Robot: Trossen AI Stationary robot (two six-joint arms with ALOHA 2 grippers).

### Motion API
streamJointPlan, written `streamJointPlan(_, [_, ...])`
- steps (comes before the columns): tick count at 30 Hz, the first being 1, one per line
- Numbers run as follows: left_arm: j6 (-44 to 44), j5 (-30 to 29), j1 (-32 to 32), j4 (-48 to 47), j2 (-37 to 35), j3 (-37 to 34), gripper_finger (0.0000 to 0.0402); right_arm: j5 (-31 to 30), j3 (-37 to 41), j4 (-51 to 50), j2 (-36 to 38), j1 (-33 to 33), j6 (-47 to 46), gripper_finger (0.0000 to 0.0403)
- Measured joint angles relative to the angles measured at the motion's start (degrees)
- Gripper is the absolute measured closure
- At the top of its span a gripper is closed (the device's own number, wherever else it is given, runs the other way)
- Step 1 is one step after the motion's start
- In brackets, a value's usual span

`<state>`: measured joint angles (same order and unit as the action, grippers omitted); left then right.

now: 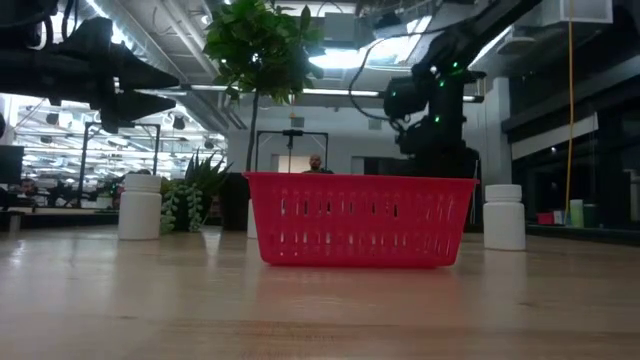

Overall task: Pick and place pill bottles into a basket
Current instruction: Put the white pill bottles into the red bin

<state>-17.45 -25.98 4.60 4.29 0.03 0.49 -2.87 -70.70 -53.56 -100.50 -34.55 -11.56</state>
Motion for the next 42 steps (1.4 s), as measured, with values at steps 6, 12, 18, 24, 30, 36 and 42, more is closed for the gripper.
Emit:
streamJointPlan(6, [-0.83, -0.04, 0.00, -0.02, 0.00, 0.00, 0.0155, 0.01, 0.02, 0.72, -3.64, -1.42, 1.36, 0.0041])
streamJointPlan(12, [-0.87, -0.04, 0.00, -0.04, 0.00, 0.00, 0.0155, 0.02, 0.02, -0.34, -4.07, -1.44, 1.22, 0.0063])
streamJointPlan(18, [-0.87, -0.07, 0.00, -0.27, 0.00, 0.00, 0.0155, 0.04, 0.02, -2.63, -4.07, -1.42, 0.23, 0.0150])
streamJointPlan(24, [-0.87, -0.07, 0.00, -0.31, 0.00, 0.00, 0.0155, 1.49, -0.02, -2.29, -3.92, -0.47, 1.52, 0.0244])
streamJointPlan(30, [-0.87, -0.07, 0.02, -0.31, 0.00, 0.00, 0.0155, 7.51, -0.53, -2.33, -3.59, 2.42, 2.95, 0.0244])
streamJointPlan(36, [-0.87, -0.07, 0.02, -0.31, 0.03, 0.00, 0.0155, 13.02, -5.79, -3.96, -0.13, 8.81, 4.36, 0.0244])
streamJointPlan(42, [-0.87, 0.02, 0.00, -0.31, 0.09, 0.00, 0.0155, 13.19, -16.81, -11.73, 4.92, 20.31, 3.52, 0.0244])
